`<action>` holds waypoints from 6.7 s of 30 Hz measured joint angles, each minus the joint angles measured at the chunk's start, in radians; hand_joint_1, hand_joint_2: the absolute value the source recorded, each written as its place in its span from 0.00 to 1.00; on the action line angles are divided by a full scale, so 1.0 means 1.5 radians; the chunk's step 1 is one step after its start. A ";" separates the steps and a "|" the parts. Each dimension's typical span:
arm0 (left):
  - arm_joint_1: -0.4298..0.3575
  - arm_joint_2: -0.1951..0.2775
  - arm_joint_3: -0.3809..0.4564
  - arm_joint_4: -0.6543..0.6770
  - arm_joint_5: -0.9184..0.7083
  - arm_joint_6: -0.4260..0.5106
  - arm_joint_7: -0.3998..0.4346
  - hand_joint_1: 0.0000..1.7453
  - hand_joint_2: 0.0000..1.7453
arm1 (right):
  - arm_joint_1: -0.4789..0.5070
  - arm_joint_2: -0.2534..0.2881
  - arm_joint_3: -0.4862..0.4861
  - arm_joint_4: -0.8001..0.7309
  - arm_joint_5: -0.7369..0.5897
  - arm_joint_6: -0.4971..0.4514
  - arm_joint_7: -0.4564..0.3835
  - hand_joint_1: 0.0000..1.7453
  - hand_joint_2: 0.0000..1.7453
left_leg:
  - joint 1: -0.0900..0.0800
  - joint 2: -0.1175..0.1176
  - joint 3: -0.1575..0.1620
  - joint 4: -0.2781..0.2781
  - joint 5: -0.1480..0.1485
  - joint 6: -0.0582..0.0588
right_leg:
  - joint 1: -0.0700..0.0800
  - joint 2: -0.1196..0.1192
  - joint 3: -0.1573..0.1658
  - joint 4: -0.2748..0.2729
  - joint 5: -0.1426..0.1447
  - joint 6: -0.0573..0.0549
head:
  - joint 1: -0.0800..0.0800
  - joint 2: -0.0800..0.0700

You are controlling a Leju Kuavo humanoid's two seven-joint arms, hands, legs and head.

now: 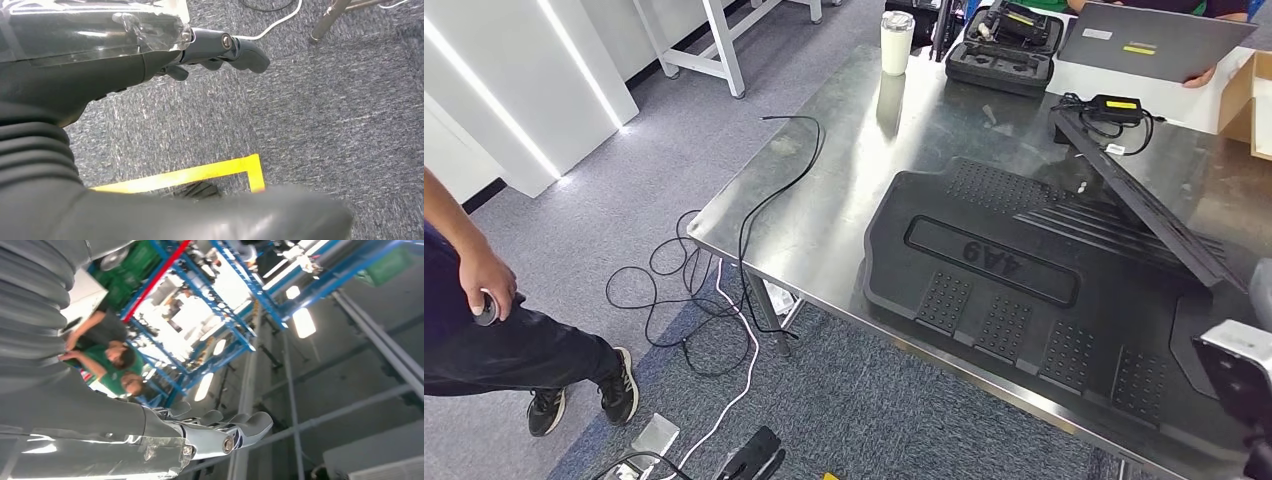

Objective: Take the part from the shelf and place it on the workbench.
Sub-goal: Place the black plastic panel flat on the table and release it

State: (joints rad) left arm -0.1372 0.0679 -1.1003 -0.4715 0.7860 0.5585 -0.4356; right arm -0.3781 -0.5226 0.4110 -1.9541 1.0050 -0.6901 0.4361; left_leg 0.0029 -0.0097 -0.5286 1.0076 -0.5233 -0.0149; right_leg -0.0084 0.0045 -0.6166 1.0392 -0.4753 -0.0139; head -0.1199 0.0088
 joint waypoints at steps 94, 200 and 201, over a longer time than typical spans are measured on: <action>-0.023 -0.013 -0.032 0.001 -0.007 0.011 0.030 0.00 0.00 | 0.004 0.017 0.066 -0.107 0.028 -0.003 -0.014 0.00 1.00 | -0.002 0.011 0.008 -0.017 0.012 0.030 | -0.005 -0.005 -0.046 0.075 -0.052 0.030 | -0.002 0.000; -0.019 -0.013 -0.034 0.001 0.015 0.007 0.014 0.00 0.00 | -0.013 0.021 0.080 -0.102 0.039 -0.002 0.013 0.00 1.00 | -0.002 0.008 -0.081 0.067 0.007 -0.003 | -0.005 -0.007 0.056 -0.024 -0.024 -0.002 | 0.007 0.000; -0.019 -0.013 -0.034 0.001 0.015 0.007 0.014 0.00 0.00 | -0.013 0.021 0.080 -0.102 0.039 -0.002 0.013 0.00 1.00 | 0.000 0.008 -0.095 0.106 -0.023 -0.006 | -0.005 -0.008 0.049 -0.024 -0.019 -0.005 | 0.006 0.000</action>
State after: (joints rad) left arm -0.1653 0.0480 -1.1505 -0.4696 0.8088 0.5684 -0.4147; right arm -0.3978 -0.4909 0.5313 -2.1074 1.0642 -0.6935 0.4559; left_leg 0.0025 0.0024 -0.6707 1.1667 -0.5577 -0.0234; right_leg -0.0157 -0.0073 -0.5428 1.0030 -0.5045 -0.0214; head -0.1116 0.0088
